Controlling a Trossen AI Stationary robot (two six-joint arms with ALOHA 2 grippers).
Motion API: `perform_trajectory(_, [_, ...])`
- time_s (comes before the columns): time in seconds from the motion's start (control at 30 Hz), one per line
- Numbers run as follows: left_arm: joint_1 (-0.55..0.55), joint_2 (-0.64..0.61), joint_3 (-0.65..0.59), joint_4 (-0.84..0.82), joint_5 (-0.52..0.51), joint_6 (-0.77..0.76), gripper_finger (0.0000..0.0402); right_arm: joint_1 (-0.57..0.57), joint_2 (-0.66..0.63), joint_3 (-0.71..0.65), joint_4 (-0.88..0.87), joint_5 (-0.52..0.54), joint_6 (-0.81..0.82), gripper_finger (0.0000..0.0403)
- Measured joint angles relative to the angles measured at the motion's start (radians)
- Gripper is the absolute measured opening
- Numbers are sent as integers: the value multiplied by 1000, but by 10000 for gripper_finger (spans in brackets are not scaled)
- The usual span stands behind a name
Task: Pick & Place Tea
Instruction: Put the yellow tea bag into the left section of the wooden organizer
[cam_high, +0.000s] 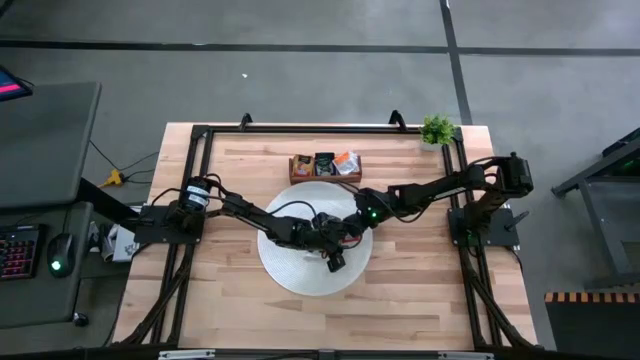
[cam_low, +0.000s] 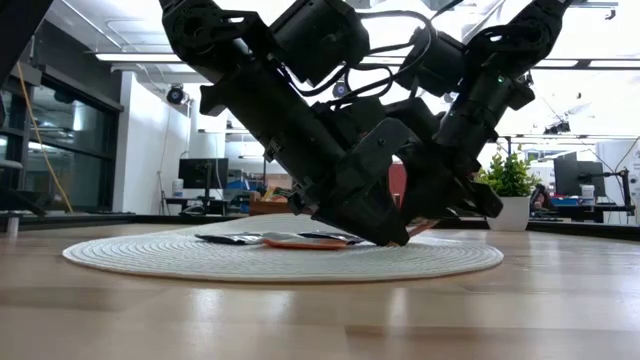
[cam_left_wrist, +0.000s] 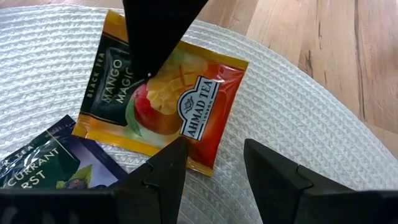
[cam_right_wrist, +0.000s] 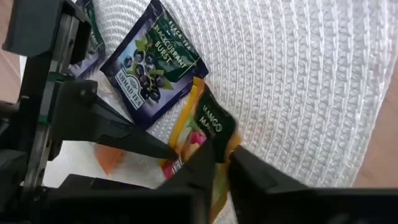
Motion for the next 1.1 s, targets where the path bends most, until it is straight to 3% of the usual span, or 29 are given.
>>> perform_trajectory(0.07, [0,0,0,0,1,0,163,0,0,0,0,-4,-25,7])
perform_trajectory(0.37, [0,-4,0,2,8,0,163,1,-27,0,-18,-13,-85,2])
perform_trajectory(1.1, [-1,-55,-3,-31,63,-38,163,-47,-325,0,-264,128,-277,0])
